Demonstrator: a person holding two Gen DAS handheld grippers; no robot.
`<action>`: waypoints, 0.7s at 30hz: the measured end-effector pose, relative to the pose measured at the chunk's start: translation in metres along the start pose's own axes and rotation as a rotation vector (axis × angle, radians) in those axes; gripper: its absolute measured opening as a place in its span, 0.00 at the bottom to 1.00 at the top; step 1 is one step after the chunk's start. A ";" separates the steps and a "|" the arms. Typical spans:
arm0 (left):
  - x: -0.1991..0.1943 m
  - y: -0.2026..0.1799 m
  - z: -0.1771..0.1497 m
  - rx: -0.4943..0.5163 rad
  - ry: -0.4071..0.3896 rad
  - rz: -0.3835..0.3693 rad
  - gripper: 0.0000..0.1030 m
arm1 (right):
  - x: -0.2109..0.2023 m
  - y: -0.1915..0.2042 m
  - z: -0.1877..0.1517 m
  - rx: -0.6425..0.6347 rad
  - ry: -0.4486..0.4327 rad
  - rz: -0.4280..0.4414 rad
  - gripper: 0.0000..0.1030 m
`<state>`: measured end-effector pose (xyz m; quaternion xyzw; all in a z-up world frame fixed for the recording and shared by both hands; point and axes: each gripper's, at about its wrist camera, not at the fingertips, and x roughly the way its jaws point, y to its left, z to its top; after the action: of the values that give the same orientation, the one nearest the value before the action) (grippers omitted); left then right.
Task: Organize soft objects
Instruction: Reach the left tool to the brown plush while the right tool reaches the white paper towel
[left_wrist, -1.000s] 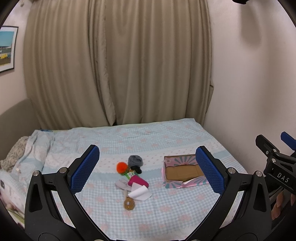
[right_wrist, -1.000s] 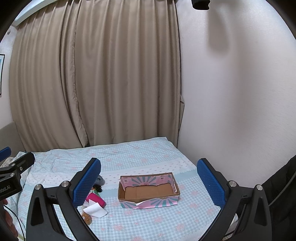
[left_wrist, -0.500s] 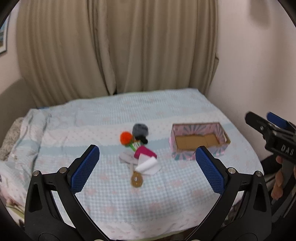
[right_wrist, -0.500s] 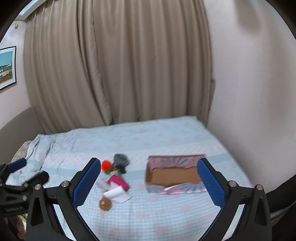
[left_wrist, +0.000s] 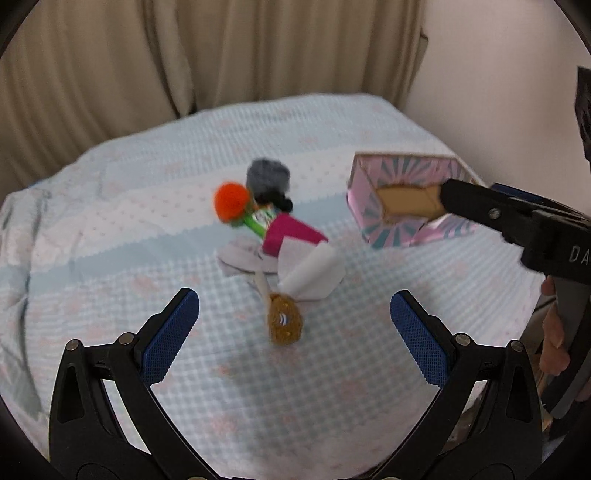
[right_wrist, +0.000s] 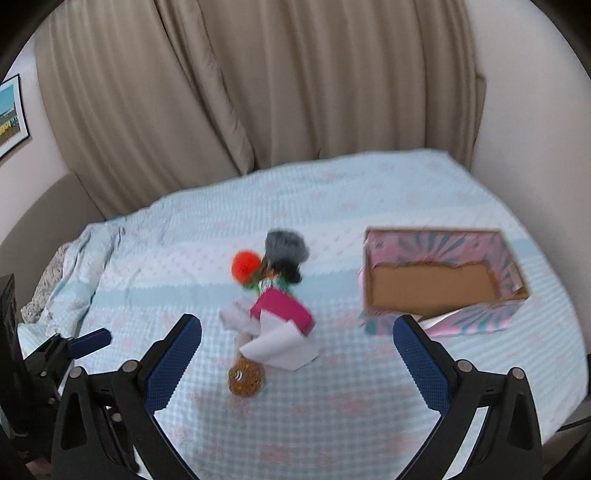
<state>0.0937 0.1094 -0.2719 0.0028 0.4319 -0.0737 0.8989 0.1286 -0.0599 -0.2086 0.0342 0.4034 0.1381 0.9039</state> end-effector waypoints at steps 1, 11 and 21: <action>0.010 0.001 -0.003 0.007 0.012 -0.005 0.99 | 0.014 0.001 -0.006 0.001 0.015 0.002 1.00; 0.115 0.009 -0.033 0.078 0.130 -0.043 0.87 | 0.120 -0.003 -0.045 0.018 0.102 0.112 1.00; 0.173 0.030 -0.043 0.062 0.195 -0.091 0.78 | 0.196 -0.004 -0.059 0.063 0.193 0.142 1.00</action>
<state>0.1712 0.1192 -0.4352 0.0183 0.5145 -0.1273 0.8478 0.2106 -0.0119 -0.3894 0.0776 0.4894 0.1916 0.8472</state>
